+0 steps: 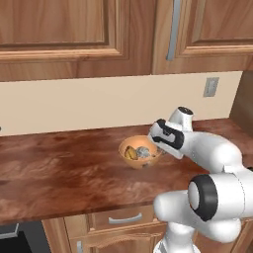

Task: Place the bowl with the bell pepper and carrot on the top shelf of the fridge. Place the bowl with the fish and chicken drumstick on the second highest shelf of the fridge.

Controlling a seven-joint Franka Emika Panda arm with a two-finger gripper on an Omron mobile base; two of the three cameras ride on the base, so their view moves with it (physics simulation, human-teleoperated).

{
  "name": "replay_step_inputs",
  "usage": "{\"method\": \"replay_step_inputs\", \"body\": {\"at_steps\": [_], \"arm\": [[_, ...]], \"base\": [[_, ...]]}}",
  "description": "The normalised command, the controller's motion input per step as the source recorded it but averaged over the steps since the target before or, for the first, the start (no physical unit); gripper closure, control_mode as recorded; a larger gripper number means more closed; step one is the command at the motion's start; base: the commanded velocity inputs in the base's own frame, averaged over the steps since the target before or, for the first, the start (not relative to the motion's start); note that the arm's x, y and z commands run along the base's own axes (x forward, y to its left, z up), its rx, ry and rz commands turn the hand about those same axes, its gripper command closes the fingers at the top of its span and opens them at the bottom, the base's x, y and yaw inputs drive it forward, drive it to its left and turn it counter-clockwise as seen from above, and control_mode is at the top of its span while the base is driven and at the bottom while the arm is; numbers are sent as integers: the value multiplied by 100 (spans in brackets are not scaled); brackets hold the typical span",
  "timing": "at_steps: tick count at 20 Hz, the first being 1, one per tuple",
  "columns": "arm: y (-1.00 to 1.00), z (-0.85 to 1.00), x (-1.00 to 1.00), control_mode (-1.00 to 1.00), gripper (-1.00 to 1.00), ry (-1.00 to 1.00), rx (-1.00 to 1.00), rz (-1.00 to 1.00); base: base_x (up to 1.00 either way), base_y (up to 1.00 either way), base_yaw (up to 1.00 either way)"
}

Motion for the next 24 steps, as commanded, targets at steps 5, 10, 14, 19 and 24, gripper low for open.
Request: {"method": "replay_step_inputs", "body": {"at_steps": [5,10,14,19,24], "arm": [[0,76,-99,-100,100,-29,1,-22],[0,97,-99,-100,100,-22,0,-27],[0,99,-98,-100,100,-5,7,-19],[0,87,-64,-100,100,12,9,-23],[0,13,-43,100,100,-1,1,-6]], "base": [[0,0,0],[0,0,0],[0,0,0],[0,0,0],[-40,0,0]]}}
